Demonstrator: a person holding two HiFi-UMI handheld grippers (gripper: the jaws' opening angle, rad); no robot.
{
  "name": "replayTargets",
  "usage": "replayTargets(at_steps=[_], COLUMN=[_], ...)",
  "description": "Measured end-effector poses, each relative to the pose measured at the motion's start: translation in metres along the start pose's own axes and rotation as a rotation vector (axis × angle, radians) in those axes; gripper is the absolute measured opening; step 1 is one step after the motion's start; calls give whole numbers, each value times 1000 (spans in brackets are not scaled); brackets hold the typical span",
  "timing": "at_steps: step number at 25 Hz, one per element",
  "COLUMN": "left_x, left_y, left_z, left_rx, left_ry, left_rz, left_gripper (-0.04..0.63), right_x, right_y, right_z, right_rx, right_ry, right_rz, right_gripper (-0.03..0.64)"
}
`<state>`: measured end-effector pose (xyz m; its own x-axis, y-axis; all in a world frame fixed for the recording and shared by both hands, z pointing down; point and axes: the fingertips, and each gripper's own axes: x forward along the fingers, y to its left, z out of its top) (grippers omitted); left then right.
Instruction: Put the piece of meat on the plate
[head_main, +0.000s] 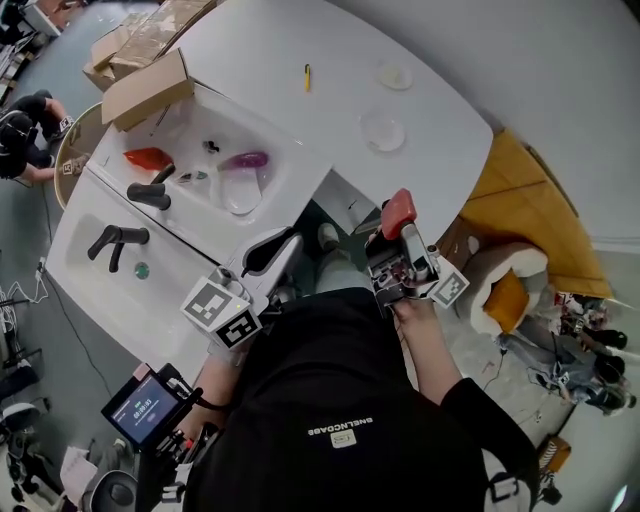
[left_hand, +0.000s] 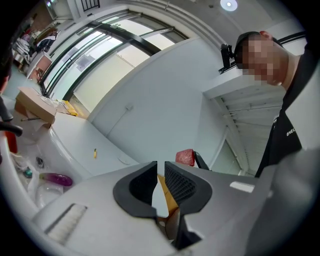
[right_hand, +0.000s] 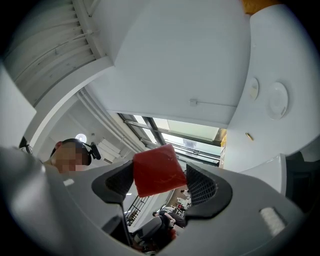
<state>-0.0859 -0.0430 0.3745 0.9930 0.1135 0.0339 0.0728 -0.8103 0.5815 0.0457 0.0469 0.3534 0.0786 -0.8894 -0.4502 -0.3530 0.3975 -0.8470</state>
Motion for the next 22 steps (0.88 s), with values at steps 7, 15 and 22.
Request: replayTargets(at_steps=[7,15,22], left_x=[24,66,87], left_y=[12,25,43], left_z=[10,21,33], left_rx=[2,2,14], left_ry=[-11,-28,-13], left_rz=[63,126,186], left_gripper=[63,63,91], right_x=[10,15,32], right_y=[-36,-95,-149], right_z=[38,98,134], right_rx=[1,-23,-72], right_ry=[58,111,176], right_rz=[-33,-101,-161], right_gripper=[330,330,330])
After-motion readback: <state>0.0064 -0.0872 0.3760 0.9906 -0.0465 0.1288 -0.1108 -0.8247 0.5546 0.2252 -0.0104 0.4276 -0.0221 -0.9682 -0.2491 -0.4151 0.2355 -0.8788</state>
